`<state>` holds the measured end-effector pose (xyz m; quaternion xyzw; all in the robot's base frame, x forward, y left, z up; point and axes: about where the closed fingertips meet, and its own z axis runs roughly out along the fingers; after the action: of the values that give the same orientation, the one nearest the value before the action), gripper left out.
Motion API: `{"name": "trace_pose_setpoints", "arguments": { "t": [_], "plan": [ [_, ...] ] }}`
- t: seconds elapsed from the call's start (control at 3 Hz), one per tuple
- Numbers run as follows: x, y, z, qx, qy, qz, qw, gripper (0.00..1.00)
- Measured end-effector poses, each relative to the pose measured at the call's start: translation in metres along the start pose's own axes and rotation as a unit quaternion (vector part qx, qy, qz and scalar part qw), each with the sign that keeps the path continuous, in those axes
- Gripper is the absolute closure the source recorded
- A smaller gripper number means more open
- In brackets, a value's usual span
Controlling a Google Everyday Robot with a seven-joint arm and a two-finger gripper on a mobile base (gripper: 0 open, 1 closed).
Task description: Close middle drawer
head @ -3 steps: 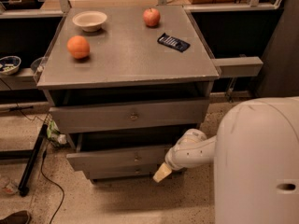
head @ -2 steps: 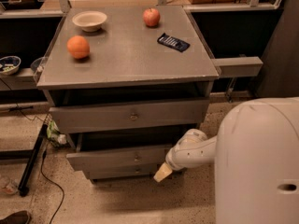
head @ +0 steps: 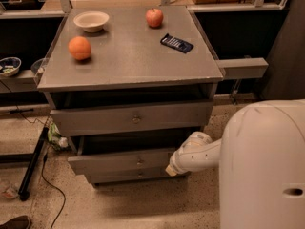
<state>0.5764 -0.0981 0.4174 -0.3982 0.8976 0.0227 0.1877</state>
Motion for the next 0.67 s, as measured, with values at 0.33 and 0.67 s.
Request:
{"name": "trace_pose_setpoints", "arguments": {
  "t": [0.33, 0.67],
  "plan": [
    [0.0000, 0.0000, 0.0000, 0.000, 0.000, 0.000, 1.0000, 0.80],
    [-0.0017, -0.0042, 0.0014, 0.005, 0.003, 0.000, 1.0000, 1.00]
  ]
}}
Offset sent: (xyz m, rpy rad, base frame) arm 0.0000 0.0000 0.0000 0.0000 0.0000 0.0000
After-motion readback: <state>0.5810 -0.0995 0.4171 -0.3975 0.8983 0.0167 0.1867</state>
